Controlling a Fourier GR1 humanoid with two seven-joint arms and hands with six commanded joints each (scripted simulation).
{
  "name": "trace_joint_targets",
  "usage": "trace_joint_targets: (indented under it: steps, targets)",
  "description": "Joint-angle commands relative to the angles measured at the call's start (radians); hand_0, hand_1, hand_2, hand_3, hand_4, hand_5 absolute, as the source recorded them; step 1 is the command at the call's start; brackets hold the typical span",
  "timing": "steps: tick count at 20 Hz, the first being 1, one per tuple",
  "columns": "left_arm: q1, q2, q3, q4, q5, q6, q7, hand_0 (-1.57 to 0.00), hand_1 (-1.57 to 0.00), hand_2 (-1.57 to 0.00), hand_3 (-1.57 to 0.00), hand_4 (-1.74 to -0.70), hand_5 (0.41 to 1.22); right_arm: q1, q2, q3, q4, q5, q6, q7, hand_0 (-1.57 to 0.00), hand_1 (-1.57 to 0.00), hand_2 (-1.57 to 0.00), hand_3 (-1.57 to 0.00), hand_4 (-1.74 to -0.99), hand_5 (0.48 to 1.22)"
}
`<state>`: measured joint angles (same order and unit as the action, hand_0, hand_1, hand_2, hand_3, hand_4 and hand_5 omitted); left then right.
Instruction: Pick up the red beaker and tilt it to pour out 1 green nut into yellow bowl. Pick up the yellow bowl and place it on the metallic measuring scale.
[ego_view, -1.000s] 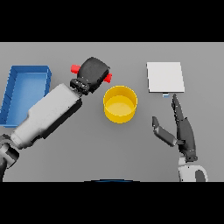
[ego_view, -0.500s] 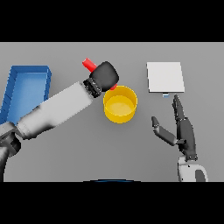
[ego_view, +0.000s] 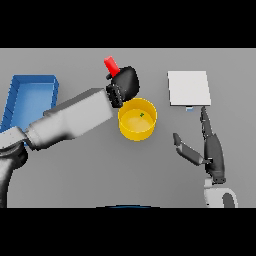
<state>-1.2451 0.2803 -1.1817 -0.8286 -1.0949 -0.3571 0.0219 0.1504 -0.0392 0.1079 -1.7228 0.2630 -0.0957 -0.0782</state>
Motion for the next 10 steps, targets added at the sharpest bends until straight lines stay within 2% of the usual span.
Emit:
trace_joint_targets:
  steps: [1, 2, 5, 10]
  targets:
    - [-0.018, -0.007, -0.015, 0.007, -0.010, 0.000, -0.005, -1.57, -1.57, -1.57, -1.57, -1.73, 1.221, -0.002, 0.007, 0.005, 0.015, -0.001, 0.004, 0.003, 0.00, 0.00, 0.00, 0.00, -1.225, 0.583]
    - [-0.031, -0.004, -0.036, 0.016, -0.019, -0.003, -0.024, -1.57, -1.57, -1.57, -1.57, -1.74, 1.221, 0.011, 0.004, 0.005, 0.002, 0.000, 0.003, -0.012, 0.00, 0.00, 0.00, 0.00, -1.216, 0.585]
    - [-0.056, -0.028, -0.090, 0.036, -0.044, 0.015, -0.038, -1.57, -1.57, -1.57, -1.57, -1.73, 1.221, 0.001, 0.008, 0.013, -0.005, 0.009, 0.000, -0.010, 0.00, 0.00, 0.00, 0.00, -1.206, 0.591]
    - [-0.130, -0.009, -0.129, 0.045, -0.045, 0.014, -0.091, -1.57, -1.57, -1.57, -1.57, -1.73, 1.221, 0.004, 0.018, 0.025, 0.009, 0.036, -0.017, -0.020, 0.00, 0.00, 0.00, 0.00, -1.206, 0.592]
